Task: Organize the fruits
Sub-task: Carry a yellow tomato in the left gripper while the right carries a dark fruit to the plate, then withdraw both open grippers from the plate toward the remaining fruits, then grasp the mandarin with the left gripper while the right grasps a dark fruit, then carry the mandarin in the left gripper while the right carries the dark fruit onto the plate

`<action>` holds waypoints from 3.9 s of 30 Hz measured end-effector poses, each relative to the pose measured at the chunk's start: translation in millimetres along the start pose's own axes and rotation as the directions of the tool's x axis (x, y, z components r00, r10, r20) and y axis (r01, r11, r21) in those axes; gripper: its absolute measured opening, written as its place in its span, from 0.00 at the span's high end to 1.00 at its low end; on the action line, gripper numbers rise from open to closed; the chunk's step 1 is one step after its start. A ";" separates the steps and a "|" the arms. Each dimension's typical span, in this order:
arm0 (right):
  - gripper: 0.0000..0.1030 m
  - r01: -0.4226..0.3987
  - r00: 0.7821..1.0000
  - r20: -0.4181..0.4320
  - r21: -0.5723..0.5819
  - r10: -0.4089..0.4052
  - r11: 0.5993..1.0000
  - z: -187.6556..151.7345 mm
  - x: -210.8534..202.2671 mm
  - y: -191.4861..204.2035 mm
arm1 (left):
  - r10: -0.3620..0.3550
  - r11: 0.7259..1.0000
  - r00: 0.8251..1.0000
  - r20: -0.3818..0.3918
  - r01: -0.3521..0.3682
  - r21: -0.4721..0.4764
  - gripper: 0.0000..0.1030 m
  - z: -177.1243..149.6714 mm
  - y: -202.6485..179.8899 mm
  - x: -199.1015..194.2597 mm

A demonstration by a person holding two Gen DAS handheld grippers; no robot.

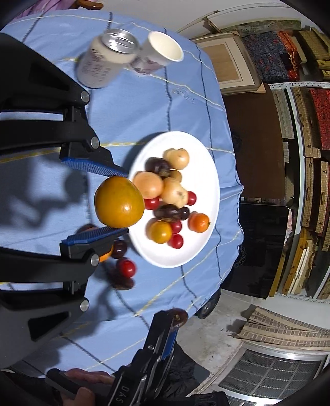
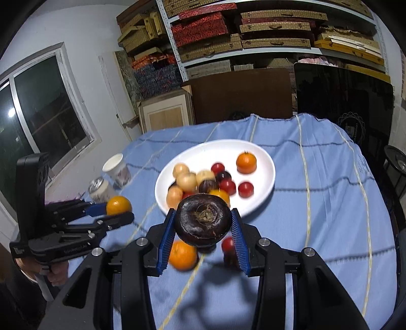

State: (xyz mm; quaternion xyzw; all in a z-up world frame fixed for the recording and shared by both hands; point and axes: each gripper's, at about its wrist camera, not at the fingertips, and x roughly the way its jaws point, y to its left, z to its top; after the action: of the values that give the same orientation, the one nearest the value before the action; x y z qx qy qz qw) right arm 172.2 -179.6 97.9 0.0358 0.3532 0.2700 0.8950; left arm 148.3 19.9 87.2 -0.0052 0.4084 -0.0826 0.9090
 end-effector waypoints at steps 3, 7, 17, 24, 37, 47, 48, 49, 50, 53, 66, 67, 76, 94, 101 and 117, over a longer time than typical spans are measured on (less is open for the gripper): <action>0.58 -0.019 1.000 -0.008 0.038 0.019 0.999 14.4 19.1 -6.8 | 0.004 1.000 1.000 -0.001 -0.004 0.000 0.63 16.7 0.9 15.4; 0.58 -0.006 0.999 -0.038 0.069 0.008 0.998 24.2 49.7 -15.8 | 0.008 1.000 1.000 -0.021 -0.009 -0.027 0.63 32.6 6.9 40.2; 0.58 0.006 0.996 -0.088 0.175 0.010 0.985 28.2 97.6 -41.3 | -0.005 1.000 0.999 -0.053 0.004 -0.009 0.63 51.7 -10.4 79.7; 0.56 -0.016 0.997 -0.074 0.225 0.033 0.974 32.6 110.1 -46.2 | 0.031 0.999 0.995 -0.096 -0.035 -0.038 0.62 66.2 -10.9 104.0; 0.44 -0.037 0.998 -0.046 0.217 0.048 0.975 12.2 65.4 -42.6 | 0.078 0.996 0.997 -0.016 -0.079 -0.030 0.24 52.2 -14.7 58.2; 0.35 0.013 0.999 -0.034 0.184 -0.007 0.983 -51.2 17.8 -29.5 | 0.087 0.996 0.996 -0.015 -0.087 0.013 0.24 -11.3 -34.4 21.9; 0.35 0.024 0.999 -0.035 0.173 -0.018 0.985 -57.0 14.5 -26.8 | 0.090 0.996 0.996 -0.020 -0.090 0.017 0.24 -19.5 -36.6 20.6; 0.35 0.032 0.999 -0.036 0.162 -0.027 0.986 -62.3 11.7 -24.0 | 0.091 0.996 0.996 -0.025 -0.091 0.017 0.24 -27.2 -38.4 19.6; 0.35 0.035 0.999 -0.038 0.147 -0.030 0.989 -68.7 8.4 -20.1 | 0.089 0.996 0.995 -0.034 -0.089 0.012 0.24 -38.5 -40.1 18.0; 0.30 0.050 0.998 -0.043 0.120 -0.045 0.992 -84.6 3.1 -14.1 | 0.075 0.997 0.995 -0.068 -0.075 0.000 0.24 -61.0 -41.6 19.8; 0.25 0.048 0.998 -0.048 0.156 -0.041 0.987 -99.8 10.6 -30.3 | 0.070 0.997 0.989 -0.127 -0.071 0.001 0.24 -66.4 -57.4 52.9; 0.25 0.049 0.998 -0.044 0.152 -0.043 0.987 -99.3 10.0 -30.0 | 0.071 0.997 0.989 -0.126 -0.072 0.000 0.24 -64.3 -58.3 55.7; 0.24 0.073 0.997 -0.036 0.133 -0.068 0.988 -98.9 8.3 -29.2 | -0.004 0.999 0.989 -0.146 -0.002 -0.041 0.55 -46.5 -60.6 79.7; 0.31 0.181 0.967 -0.174 -0.040 -0.186 0.983 -80.4 60.9 -16.5 | -0.022 0.999 0.990 -0.137 0.016 -0.041 0.55 -83.6 -37.5 45.3; 0.61 0.175 0.962 -0.208 -0.019 -0.175 0.984 -76.4 76.7 -27.7 | -0.032 0.998 0.990 -0.137 0.025 -0.054 0.55 -85.8 -34.1 43.8; 0.62 0.082 0.985 -0.152 0.004 -0.081 0.997 -93.0 22.4 -6.5 | -0.009 0.999 0.992 -0.126 0.004 -0.039 0.56 -88.5 -38.6 26.9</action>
State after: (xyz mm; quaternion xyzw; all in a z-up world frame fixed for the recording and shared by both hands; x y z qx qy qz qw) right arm 128.1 -185.6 13.0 0.0055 0.4226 0.2332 0.8758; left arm 94.4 -17.1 11.2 -0.0190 0.4666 -0.0778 0.8808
